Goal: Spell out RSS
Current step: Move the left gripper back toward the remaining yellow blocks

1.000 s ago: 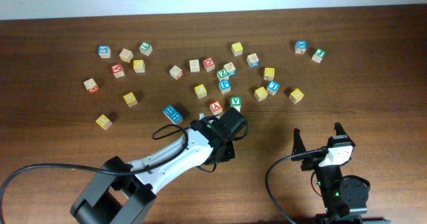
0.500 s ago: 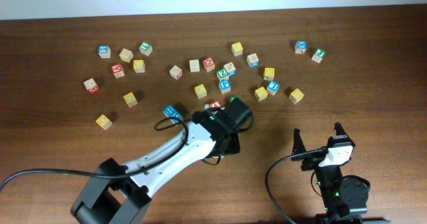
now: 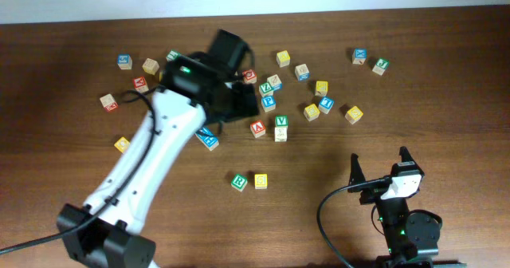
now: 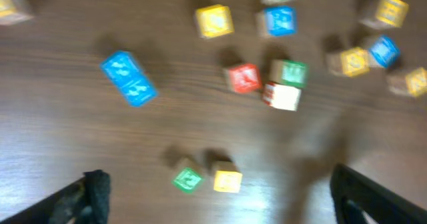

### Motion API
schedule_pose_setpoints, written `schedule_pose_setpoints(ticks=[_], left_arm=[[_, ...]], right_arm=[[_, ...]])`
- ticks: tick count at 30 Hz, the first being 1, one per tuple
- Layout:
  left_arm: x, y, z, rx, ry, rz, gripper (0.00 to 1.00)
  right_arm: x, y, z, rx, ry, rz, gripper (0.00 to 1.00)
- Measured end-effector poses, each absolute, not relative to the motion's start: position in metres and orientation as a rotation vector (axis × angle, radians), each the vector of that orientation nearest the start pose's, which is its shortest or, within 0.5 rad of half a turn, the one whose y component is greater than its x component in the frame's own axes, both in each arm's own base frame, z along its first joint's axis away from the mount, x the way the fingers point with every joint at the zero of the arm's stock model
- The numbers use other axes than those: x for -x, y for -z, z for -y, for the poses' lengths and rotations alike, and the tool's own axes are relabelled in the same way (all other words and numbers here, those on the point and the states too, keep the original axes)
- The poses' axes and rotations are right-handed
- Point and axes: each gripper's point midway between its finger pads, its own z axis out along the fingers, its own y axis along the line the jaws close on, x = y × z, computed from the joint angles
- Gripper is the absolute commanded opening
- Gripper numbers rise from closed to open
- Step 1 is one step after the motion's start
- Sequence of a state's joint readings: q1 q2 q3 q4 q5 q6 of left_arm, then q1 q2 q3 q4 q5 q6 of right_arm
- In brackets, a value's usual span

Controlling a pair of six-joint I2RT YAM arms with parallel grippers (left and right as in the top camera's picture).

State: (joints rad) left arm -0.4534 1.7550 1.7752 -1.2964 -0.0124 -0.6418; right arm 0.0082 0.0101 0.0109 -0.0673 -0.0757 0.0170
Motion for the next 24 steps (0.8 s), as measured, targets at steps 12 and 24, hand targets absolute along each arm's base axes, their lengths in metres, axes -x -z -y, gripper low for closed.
schedule_pose_setpoints(ticks=[12, 24], left_arm=[[-0.37, -0.199, -0.008, 0.898, 0.051, -2.759, 0.99], [-0.358, -0.199, -0.065, 1.068, -0.1, -2.703, 0.99]], right_arm=[[-0.246, -0.16, -0.015, 0.051, -0.082, -1.637, 0.98], [-0.246, -0.16, -0.015, 0.05, -0.082, -1.637, 0.98]])
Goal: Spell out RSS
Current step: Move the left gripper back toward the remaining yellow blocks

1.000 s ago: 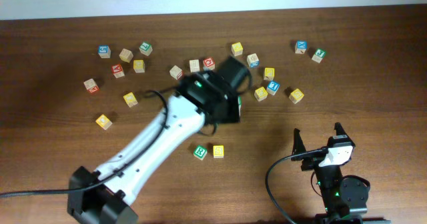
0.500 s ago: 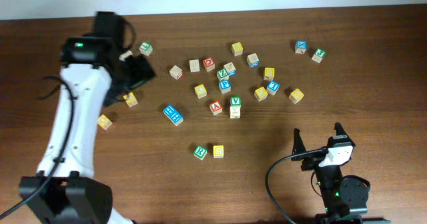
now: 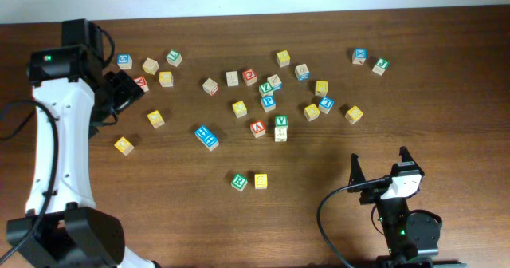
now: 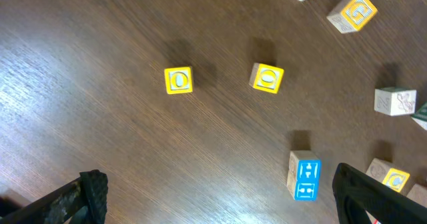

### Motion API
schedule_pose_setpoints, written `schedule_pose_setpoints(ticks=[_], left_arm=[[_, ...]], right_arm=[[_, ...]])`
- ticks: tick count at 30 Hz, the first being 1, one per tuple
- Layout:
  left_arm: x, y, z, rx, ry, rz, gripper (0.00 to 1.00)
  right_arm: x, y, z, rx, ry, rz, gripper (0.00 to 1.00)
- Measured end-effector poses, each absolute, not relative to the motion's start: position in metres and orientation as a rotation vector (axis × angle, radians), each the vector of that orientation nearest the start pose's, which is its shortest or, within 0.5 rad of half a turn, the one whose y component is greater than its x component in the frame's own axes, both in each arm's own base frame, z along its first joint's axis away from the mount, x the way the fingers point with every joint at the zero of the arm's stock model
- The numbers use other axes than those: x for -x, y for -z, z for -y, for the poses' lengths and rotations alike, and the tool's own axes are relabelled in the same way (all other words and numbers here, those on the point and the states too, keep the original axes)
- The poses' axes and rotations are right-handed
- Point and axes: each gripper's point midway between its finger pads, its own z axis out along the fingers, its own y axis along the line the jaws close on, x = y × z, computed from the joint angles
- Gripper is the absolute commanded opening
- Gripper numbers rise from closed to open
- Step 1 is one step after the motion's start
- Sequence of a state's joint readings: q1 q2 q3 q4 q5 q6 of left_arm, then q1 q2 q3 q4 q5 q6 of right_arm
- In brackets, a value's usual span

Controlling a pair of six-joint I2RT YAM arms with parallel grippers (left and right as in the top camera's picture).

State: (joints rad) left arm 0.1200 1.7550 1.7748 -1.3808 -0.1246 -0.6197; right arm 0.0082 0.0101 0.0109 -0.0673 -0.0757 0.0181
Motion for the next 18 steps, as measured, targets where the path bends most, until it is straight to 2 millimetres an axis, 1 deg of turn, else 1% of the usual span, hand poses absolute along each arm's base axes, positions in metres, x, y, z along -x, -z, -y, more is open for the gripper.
schedule_pose_setpoints(ticks=[4, 7, 15, 17, 18], left_arm=[[-0.354, -0.198, -0.081, 1.138, -0.089, -2.681, 0.99], [-0.347, -0.197, -0.085, 1.171, -0.093, -2.695, 0.99], [-0.347, -0.197, -0.084, 1.172, -0.083, -2.697, 0.99], [-0.352, -0.196, -0.078, 1.109, -0.037, -2.724, 0.99], [-0.357, -0.194, -0.073, 1.044, 0.004, -2.749, 0.99]], right_arm=[[-0.246, -0.16, -0.015, 0.05, -0.082, -1.637, 0.98], [-0.246, -0.16, -0.015, 0.05, -0.082, -1.637, 0.98], [-0.246, -0.16, -0.015, 0.05, -0.082, -1.637, 0.98], [-0.246, -0.16, -0.015, 0.051, -0.082, -1.637, 0.98], [-0.246, -0.16, -0.015, 0.05, -0.082, -1.637, 0.98]])
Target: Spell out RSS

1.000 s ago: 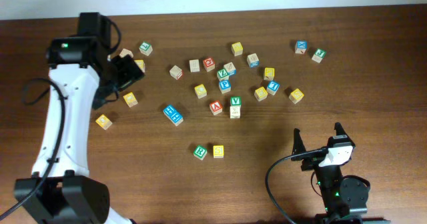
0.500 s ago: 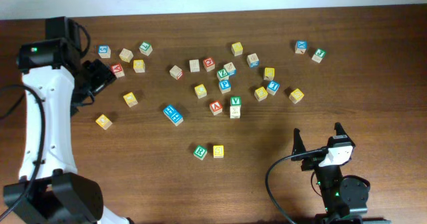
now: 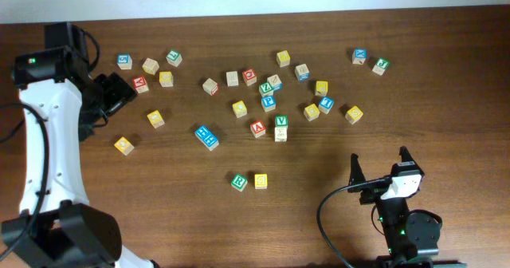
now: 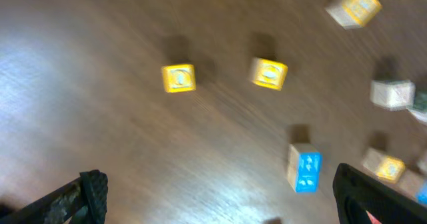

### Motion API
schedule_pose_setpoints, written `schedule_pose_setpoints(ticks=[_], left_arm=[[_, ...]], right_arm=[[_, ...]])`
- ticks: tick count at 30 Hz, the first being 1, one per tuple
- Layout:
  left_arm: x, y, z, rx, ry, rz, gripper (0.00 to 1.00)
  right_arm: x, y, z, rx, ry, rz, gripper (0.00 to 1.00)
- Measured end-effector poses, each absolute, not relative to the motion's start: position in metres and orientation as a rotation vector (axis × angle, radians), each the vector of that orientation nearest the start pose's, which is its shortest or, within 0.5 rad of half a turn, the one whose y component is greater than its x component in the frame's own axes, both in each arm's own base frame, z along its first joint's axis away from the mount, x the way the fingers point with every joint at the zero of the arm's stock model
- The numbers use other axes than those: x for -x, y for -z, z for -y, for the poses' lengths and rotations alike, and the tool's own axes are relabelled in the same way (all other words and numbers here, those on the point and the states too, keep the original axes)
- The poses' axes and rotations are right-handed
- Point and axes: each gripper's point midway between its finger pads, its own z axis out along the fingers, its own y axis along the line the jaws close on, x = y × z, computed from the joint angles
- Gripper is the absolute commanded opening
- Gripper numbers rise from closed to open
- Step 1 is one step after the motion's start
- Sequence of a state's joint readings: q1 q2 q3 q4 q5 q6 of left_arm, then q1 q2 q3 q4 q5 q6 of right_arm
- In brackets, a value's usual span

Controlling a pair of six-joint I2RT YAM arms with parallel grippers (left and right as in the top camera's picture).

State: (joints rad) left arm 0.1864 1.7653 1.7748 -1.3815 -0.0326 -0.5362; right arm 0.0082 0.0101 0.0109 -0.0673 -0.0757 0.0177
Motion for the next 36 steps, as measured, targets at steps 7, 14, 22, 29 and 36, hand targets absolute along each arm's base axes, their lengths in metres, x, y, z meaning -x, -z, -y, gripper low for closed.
schedule_pose_setpoints(ticks=[7, 14, 22, 29, 36], left_arm=[[-0.388, -0.157, -0.009, 0.557, 0.302, -2.945, 0.99], [-0.422, -0.156, 0.023, 0.312, 0.297, -2.858, 1.0], [-0.467, -0.171, 0.008, 0.295, 0.193, -2.667, 0.98], [-0.472, -0.133, 0.009, 0.429, 0.221, -2.733, 0.93], [-0.461, -0.114, 0.013, 0.619, 0.27, -2.791, 0.95]], right_arm=[[-0.246, -0.16, -0.015, 0.051, -0.082, -1.637, 0.98], [-0.246, -0.16, -0.015, 0.05, -0.082, -1.637, 0.98], [-0.246, -0.16, -0.015, 0.051, -0.082, -1.637, 0.98], [-0.246, -0.16, -0.015, 0.05, -0.082, -1.637, 0.98], [-0.246, -0.16, -0.015, 0.051, -0.081, -1.637, 0.98]])
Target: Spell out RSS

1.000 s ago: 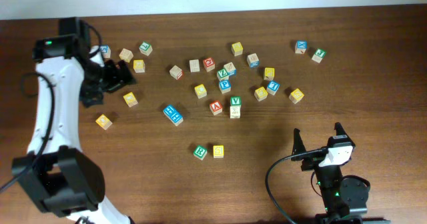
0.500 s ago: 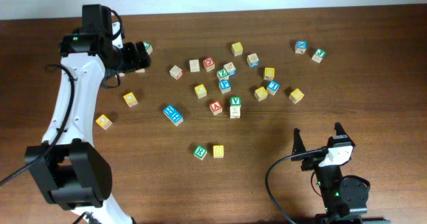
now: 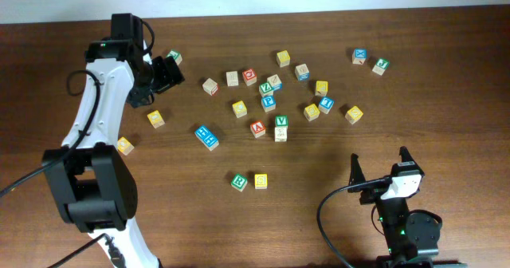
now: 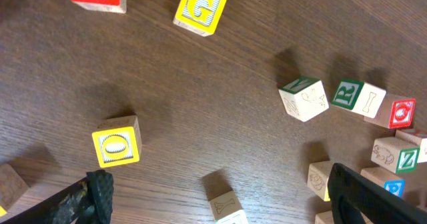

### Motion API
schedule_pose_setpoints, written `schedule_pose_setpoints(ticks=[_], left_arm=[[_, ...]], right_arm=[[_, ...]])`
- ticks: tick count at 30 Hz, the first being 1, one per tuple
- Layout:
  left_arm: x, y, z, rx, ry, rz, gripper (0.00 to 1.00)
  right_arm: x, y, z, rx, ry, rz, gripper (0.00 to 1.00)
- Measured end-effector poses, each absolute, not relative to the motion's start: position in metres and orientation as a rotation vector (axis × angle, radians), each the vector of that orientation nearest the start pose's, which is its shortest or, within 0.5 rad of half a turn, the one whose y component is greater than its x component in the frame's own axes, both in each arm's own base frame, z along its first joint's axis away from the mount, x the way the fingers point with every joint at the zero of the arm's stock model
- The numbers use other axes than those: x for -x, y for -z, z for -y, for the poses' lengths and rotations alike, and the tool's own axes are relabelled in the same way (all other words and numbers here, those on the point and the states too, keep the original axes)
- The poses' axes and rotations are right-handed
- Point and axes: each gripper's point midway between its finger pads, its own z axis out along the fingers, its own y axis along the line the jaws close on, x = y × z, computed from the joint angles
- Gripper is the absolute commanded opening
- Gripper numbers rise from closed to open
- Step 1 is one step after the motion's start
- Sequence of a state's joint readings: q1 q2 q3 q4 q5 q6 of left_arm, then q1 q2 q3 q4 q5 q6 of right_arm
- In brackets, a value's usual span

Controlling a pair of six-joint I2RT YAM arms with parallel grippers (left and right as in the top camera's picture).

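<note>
At the front middle of the table a green R block (image 3: 239, 181) stands beside a yellow block (image 3: 260, 180) whose letter I cannot read. My left gripper (image 3: 165, 72) hangs open and empty over the back-left blocks. In the left wrist view, the left gripper (image 4: 220, 187) has a yellow O block (image 4: 117, 142), a yellow G block (image 4: 200, 9), a bone-marked block (image 4: 223, 204) and a green R face (image 4: 348, 94) below it. My right gripper (image 3: 381, 166) rests open at the front right.
Several letter blocks lie scattered across the back middle, among them a blue block (image 3: 206, 136), a red block (image 3: 257, 128) and a green V block (image 3: 280, 121). Two more blocks (image 3: 370, 60) sit at the back right. A yellow block (image 3: 123, 145) lies near the left arm.
My left gripper has moved from the far left of the table to the right and farther back. In the wrist view the blocks now look larger. The right arm is unmoved.
First my left gripper hung open over the middle cluster. By the two later moments it was open over the far left, above two yellow blocks. Now it is over the back-left blocks, still empty. The R and yellow pair at the front has stayed put.
</note>
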State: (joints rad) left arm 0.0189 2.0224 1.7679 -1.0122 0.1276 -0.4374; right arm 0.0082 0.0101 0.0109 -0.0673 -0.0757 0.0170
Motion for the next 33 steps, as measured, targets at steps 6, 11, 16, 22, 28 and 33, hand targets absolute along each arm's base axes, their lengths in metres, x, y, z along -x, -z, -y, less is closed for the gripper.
schedule_pose_setpoints(ticks=[6, 11, 16, 22, 28, 33], left_arm=[[-0.431, -0.108, 0.014, 0.706, 0.25, -2.903, 0.98], [-0.396, -0.116, -0.017, 0.827, 0.132, -2.975, 0.99], [-0.384, -0.118, -0.059, 1.02, 0.013, -2.928, 0.99], [-0.372, -0.118, -0.097, 1.228, 0.003, -2.865, 0.99], [-0.36, -0.098, -0.101, 1.279, -0.011, -2.881, 0.99], [-0.364, -0.085, -0.102, 1.272, -0.006, -2.864, 0.99]], right_arm=[[-0.246, -0.16, -0.015, 0.051, -0.082, -1.637, 0.98], [-0.246, -0.16, -0.015, 0.051, -0.082, -1.637, 0.98], [-0.246, -0.16, -0.015, 0.05, -0.082, -1.637, 0.98], [-0.246, -0.16, -0.015, 0.05, -0.082, -1.637, 0.98], [-0.246, -0.16, -0.015, 0.051, -0.082, -1.637, 0.98], [-0.246, -0.16, -0.015, 0.051, -0.082, -1.637, 0.98]])
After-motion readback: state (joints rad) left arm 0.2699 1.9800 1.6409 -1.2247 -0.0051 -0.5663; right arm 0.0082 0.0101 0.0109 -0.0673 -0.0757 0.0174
